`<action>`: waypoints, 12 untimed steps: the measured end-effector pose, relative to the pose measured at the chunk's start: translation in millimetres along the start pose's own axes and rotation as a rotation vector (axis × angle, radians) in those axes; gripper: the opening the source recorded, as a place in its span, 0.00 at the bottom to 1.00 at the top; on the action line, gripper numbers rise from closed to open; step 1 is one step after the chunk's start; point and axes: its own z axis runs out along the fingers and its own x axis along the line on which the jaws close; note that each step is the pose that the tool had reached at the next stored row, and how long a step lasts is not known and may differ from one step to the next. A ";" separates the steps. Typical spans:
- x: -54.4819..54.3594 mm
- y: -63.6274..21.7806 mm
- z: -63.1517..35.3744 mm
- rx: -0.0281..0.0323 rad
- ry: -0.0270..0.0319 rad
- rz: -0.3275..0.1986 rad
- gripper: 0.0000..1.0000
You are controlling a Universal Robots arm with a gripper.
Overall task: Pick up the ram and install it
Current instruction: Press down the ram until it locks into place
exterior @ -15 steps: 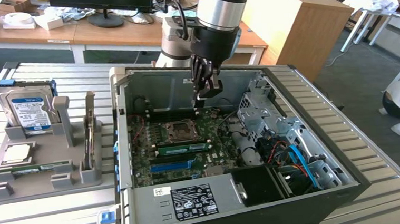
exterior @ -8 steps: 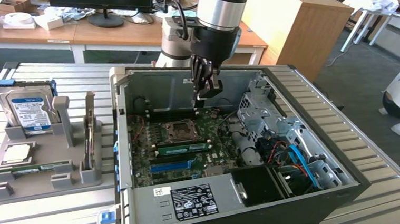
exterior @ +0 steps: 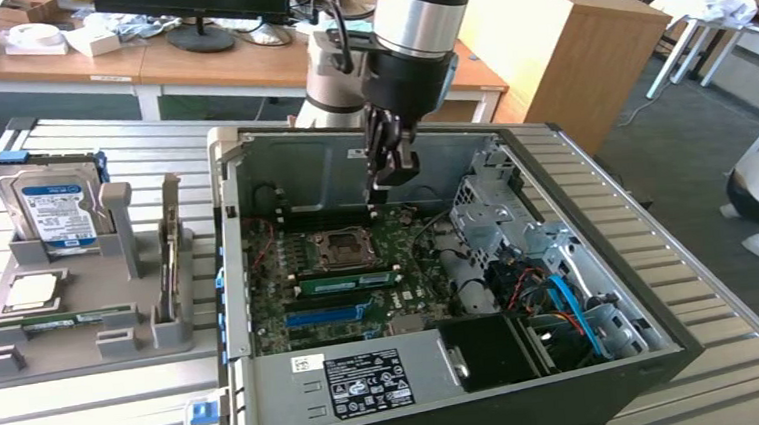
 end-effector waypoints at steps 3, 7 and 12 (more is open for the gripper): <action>0.0 0.0 0.1 -0.0006 -0.0012 0.048 0.10; 0.0 0.0 0.2 -0.0015 -0.0030 0.117 0.10; 0.0 0.0 0.4 -0.0025 -0.0053 0.204 0.10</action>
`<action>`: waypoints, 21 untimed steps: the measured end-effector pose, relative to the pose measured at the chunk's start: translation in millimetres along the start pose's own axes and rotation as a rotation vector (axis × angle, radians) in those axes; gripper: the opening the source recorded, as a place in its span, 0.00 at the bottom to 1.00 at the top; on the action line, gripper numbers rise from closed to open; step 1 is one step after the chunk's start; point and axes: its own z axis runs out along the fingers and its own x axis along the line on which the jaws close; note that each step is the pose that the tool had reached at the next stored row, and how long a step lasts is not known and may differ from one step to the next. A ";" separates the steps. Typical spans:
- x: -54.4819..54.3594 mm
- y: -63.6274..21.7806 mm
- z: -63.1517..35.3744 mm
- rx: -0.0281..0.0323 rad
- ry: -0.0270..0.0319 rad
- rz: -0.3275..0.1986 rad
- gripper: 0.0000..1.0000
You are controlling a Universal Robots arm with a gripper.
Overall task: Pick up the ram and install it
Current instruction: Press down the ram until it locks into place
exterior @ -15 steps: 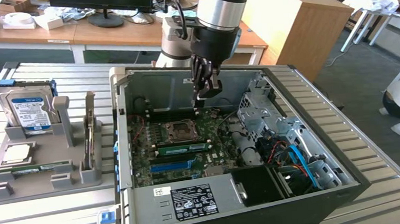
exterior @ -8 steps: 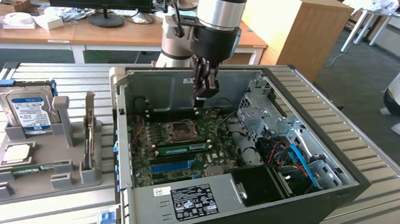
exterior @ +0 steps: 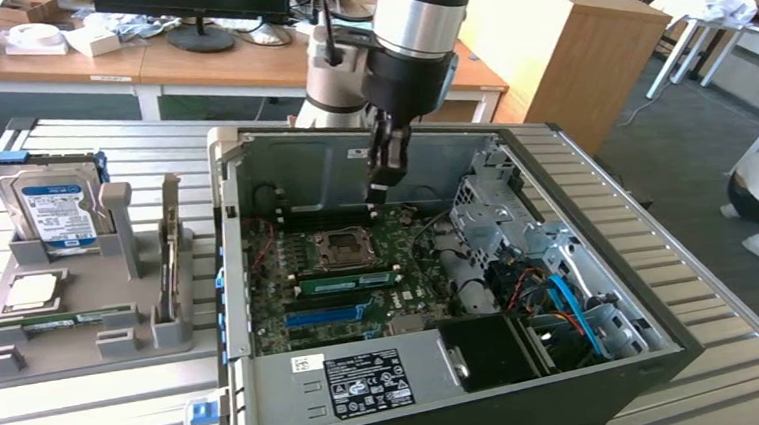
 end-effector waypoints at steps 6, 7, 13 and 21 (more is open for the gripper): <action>0.0 0.0 0.2 -0.0013 -0.0027 0.107 0.10; 0.0 0.0 0.2 -0.0015 -0.0032 0.125 0.10; 0.0 0.0 0.5 -0.0028 -0.0060 0.233 0.10; 0.0 0.0 0.9 -0.0046 -0.0097 0.378 0.10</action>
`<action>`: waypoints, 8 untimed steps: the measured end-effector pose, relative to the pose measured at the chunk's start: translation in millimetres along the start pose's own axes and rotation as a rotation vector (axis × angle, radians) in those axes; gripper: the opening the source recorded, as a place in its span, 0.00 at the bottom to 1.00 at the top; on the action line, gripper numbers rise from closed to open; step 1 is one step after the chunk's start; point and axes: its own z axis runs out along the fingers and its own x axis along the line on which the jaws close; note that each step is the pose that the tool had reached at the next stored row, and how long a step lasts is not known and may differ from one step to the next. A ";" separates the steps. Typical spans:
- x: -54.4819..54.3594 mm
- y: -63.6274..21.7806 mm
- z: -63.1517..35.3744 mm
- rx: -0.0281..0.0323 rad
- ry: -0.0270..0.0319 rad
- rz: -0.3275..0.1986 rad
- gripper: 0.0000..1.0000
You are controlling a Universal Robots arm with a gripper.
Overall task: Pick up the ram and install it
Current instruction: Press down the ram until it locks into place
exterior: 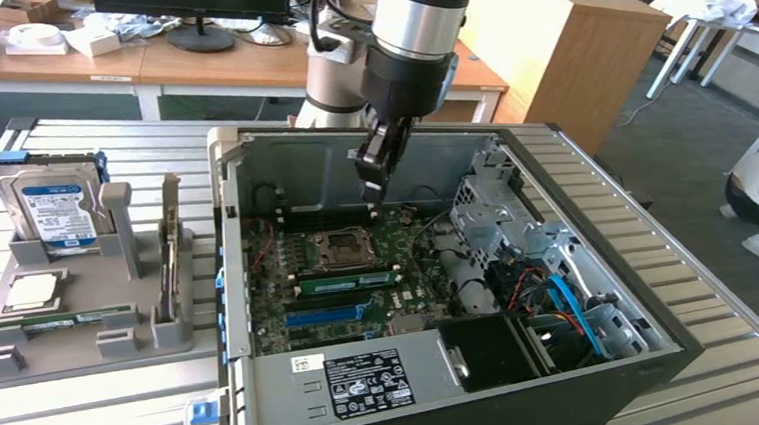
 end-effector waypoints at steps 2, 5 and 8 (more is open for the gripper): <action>0.0 0.0 0.2 -0.0005 -0.0010 0.036 0.10; 0.0 0.0 0.3 -0.0011 -0.0024 0.089 0.10; 0.0 0.0 0.5 -0.0018 -0.0037 0.144 0.10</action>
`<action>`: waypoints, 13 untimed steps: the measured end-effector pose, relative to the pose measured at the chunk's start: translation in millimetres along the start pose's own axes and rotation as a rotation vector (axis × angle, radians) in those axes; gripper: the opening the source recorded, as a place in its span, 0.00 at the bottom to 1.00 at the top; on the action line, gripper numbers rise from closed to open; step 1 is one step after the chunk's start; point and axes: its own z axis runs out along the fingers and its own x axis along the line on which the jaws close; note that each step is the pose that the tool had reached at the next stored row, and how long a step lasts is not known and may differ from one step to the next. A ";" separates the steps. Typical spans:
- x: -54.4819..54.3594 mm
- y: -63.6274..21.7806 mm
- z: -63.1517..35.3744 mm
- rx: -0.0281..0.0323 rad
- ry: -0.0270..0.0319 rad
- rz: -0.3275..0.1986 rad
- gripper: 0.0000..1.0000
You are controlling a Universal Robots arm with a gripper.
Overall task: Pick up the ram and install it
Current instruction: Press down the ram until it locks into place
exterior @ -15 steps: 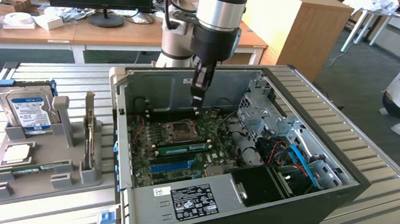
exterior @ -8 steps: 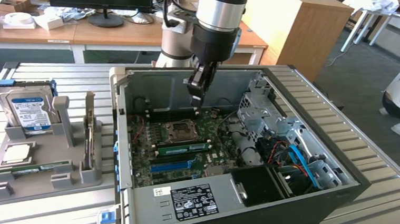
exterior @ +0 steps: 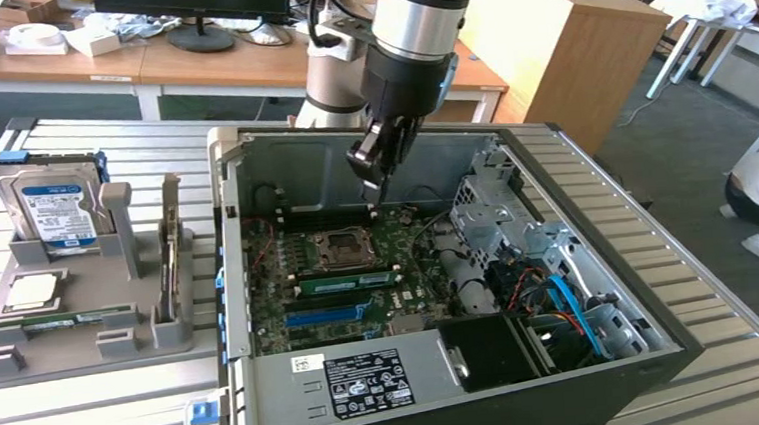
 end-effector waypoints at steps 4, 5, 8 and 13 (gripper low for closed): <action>0.0 0.0 0.2 -0.0009 -0.0019 0.073 0.10; 0.0 0.0 0.3 -0.0011 -0.0023 0.090 0.10; 0.0 0.0 0.5 -0.0018 -0.0037 0.144 0.10; 0.0 0.0 0.8 -0.0028 -0.0060 0.233 0.10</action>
